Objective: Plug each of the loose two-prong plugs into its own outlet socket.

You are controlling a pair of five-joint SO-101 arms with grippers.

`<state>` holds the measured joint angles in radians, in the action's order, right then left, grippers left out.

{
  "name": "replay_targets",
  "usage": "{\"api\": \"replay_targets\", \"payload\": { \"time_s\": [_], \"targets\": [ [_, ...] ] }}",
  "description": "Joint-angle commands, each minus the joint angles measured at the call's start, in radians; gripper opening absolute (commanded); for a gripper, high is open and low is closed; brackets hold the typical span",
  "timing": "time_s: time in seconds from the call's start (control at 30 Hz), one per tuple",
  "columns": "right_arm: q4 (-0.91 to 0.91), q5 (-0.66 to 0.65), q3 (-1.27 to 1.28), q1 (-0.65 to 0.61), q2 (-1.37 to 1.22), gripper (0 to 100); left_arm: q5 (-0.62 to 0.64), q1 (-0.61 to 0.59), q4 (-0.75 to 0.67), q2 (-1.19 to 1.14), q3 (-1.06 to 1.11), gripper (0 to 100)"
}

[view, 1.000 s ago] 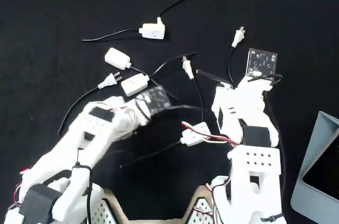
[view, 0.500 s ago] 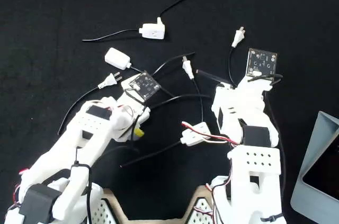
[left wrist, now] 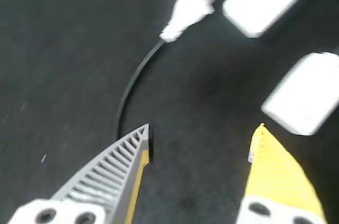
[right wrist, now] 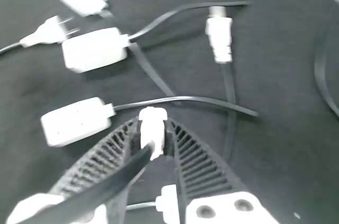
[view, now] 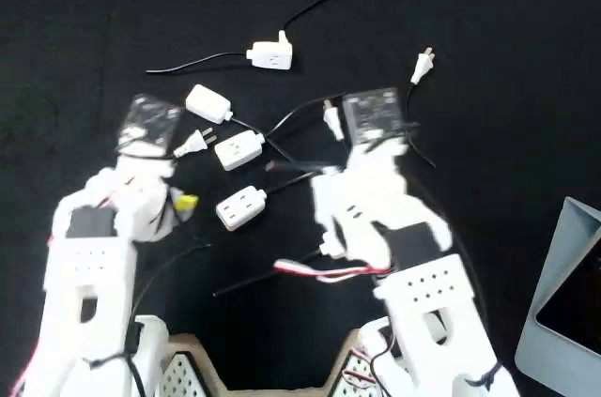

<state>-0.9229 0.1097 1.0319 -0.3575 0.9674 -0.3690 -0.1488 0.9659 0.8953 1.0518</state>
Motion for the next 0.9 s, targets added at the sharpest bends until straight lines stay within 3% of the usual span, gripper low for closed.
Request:
{"api": "replay_targets", "payload": {
  "time_s": [0.0, 0.27, 0.47, 0.87],
  "targets": [
    [0.002, 0.0, -0.101, -0.121, -0.073, 1.4, 0.032, -0.119, 0.003, 0.187, 0.122, 30],
    [0.153, 0.002, -0.186, -0.281, -0.366, 1.2, 0.106, -0.229, -0.095, 0.336, 0.334, 30],
    [0.262, 0.0, -0.182, -0.348, -0.493, 1.2, 0.109, -0.282, -0.095, 0.361, 0.351, 30],
    [0.384, 0.0, -0.189, -0.361, -0.67, 1.2, 0.109, -0.283, -0.095, 0.361, 0.352, 30]
  ]
}}
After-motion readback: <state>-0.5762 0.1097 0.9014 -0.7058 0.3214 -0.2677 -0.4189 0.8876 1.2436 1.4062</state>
